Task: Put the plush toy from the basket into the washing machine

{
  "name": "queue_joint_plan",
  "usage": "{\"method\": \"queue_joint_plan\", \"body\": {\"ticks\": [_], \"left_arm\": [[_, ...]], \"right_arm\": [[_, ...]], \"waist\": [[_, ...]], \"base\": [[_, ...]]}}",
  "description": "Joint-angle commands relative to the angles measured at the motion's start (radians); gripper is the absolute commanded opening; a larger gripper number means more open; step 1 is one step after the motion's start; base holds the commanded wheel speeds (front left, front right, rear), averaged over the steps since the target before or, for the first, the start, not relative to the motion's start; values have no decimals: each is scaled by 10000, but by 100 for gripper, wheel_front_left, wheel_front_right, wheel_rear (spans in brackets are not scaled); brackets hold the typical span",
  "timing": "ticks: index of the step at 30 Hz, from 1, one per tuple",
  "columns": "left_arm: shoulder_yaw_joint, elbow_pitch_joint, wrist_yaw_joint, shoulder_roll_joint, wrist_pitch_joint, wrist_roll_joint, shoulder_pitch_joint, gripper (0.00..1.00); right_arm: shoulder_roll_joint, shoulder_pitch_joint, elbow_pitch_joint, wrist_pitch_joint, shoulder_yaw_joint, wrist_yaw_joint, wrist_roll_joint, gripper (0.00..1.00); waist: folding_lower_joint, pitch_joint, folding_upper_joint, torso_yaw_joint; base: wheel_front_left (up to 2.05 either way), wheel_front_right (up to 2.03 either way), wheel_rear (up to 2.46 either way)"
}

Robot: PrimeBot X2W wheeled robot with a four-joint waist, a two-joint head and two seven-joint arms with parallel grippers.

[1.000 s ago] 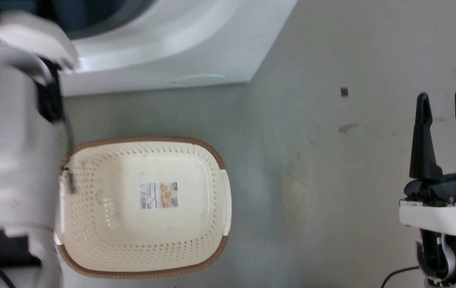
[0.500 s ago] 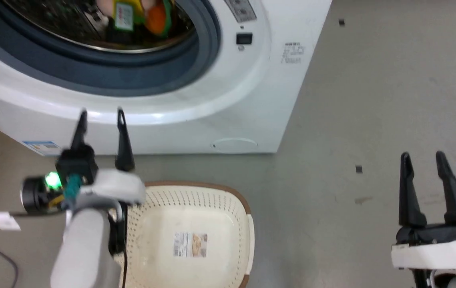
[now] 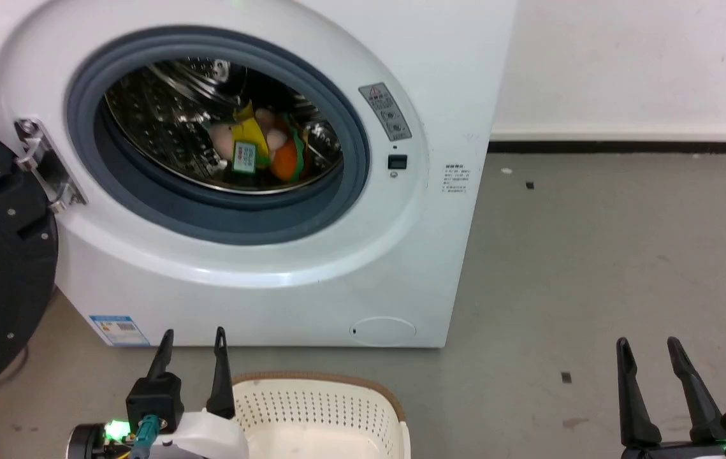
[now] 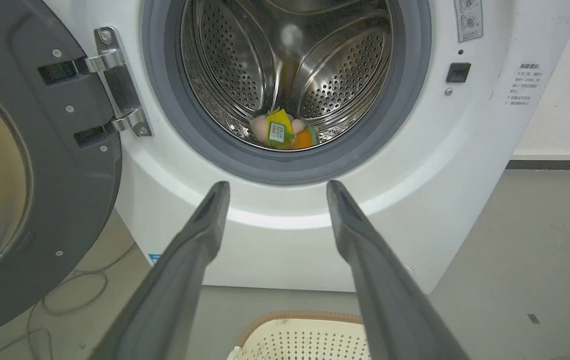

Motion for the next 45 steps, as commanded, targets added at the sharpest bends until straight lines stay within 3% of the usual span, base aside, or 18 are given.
{"method": "queue_joint_plan", "body": {"ticks": [1, 12, 13, 45], "left_arm": [[-38, -106, -68, -28, -53, 74, 163, 100], [-30, -99, -301, -113, -53, 115, 501, 100], [-13, -102, -275, -106, 4, 35, 381, 0], [126, -769, -494, -175, 627, 201, 458, 0]], "right_arm": [[-2, 160, 42, -42, 7, -7, -89, 100], [-2, 411, 188, -42, -142, -7, -55, 100], [0, 304, 167, 4, -128, 0, 1, 0], [-1, -95, 208, 621, 57, -2, -474, 0]], "waist": [[3, -372, -1, 2], [3, -596, -1, -111], [3, -598, -1, -111], [3, -536, -1, -133]], "base": [[0, 0, 0], [0, 0, 0], [0, 0, 0], [0, 0, 0]]}}
